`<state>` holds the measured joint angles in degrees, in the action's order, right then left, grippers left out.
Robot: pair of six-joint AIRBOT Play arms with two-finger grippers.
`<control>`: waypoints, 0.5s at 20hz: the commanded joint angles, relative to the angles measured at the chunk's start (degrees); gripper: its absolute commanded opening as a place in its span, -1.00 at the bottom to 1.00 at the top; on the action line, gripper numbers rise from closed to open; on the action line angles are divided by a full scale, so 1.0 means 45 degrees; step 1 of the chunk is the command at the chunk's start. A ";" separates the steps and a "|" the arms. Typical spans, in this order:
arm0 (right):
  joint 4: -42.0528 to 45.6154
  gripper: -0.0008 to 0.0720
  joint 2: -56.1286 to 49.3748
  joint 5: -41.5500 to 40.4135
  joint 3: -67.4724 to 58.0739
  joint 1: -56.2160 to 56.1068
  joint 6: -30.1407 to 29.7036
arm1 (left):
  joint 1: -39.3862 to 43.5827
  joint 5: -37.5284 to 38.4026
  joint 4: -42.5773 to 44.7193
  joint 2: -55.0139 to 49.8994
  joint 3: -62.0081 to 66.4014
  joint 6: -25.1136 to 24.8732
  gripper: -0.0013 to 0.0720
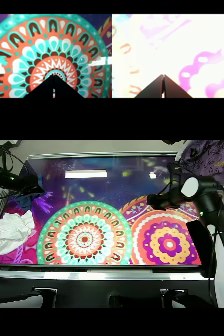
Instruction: Fold the clothes and pants, and hang the long-sleeved shirts on hangers.
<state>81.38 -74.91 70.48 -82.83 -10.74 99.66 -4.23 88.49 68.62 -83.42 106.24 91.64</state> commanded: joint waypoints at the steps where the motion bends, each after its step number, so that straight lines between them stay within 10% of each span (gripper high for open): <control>1: 0.0034 -0.90 0.0010 -0.0034 -0.0015 -0.0583 0.0044 | 0.0092 0.0083 0.0214 0.0029 -0.0087 -0.0039 -0.90; 10: 0.0024 -0.90 0.0005 0.0311 -0.0015 -0.0583 0.0044 | 0.0087 0.0083 0.0194 0.0029 -0.0087 -0.0039 -0.90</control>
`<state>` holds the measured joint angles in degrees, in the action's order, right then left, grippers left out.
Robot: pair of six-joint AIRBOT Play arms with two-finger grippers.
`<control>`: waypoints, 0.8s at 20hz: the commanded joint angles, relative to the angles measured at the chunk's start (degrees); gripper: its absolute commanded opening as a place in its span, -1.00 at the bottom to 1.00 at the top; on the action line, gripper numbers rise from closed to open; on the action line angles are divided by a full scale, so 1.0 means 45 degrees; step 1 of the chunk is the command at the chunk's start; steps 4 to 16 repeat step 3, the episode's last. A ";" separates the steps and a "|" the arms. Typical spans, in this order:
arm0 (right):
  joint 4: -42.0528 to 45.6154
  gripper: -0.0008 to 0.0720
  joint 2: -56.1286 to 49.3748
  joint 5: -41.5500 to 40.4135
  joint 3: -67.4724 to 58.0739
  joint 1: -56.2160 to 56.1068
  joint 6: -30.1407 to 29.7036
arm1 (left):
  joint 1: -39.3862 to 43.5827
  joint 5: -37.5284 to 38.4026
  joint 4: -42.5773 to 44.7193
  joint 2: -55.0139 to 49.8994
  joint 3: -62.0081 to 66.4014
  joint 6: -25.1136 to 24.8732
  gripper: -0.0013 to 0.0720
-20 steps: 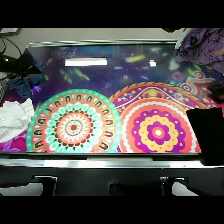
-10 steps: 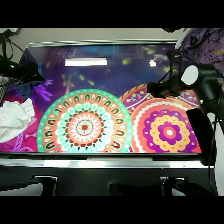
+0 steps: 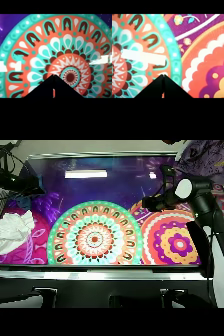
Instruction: Fold the clothes and pants, and hang the long-sleeved shirts on hangers.
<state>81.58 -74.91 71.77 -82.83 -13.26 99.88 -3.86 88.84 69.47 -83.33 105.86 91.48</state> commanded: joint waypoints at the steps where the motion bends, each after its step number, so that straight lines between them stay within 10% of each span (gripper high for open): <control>1: -0.0019 -0.90 0.0005 0.0024 -0.0015 -0.0024 -0.0005 | 0.0005 0.0005 0.0010 0.0010 -0.0005 -0.0005 -0.90; 16: -0.0019 -0.90 0.0005 0.0024 -0.0015 -0.0024 -0.0005 | 0.0005 0.0005 0.0010 0.0010 -0.0005 -0.0005 -0.90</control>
